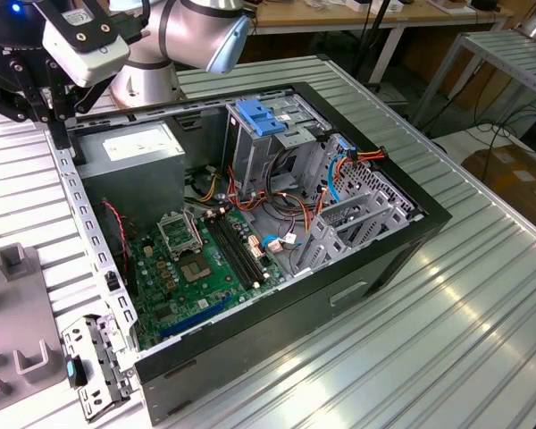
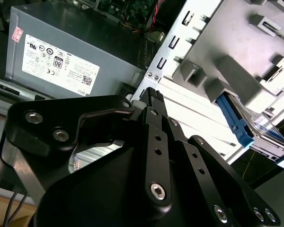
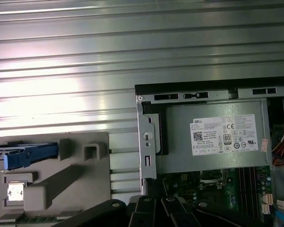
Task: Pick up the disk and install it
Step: 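Reach for the disk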
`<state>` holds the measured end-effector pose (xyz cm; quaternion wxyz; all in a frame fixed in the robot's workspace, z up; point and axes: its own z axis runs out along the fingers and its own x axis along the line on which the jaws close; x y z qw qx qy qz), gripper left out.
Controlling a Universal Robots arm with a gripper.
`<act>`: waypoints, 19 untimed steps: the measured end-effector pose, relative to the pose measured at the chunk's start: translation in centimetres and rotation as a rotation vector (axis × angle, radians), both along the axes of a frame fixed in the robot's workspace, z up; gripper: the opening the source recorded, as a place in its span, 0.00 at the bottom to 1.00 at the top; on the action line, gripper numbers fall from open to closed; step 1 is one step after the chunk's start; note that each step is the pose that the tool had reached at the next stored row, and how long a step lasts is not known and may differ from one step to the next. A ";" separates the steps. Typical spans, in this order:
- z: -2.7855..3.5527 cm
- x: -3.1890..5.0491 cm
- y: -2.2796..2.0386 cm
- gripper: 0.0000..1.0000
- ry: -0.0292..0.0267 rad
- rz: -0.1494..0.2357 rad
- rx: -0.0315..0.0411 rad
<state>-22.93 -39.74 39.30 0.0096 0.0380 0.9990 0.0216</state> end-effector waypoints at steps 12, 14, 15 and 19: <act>0.00 -0.53 0.14 0.11 0.0001 0.000 -0.0001; 0.00 -0.60 0.18 0.11 0.0000 0.000 0.0000; 0.00 -0.64 0.20 0.11 0.0000 0.000 -0.0001; 0.00 -0.87 0.31 0.11 0.0000 0.000 0.0000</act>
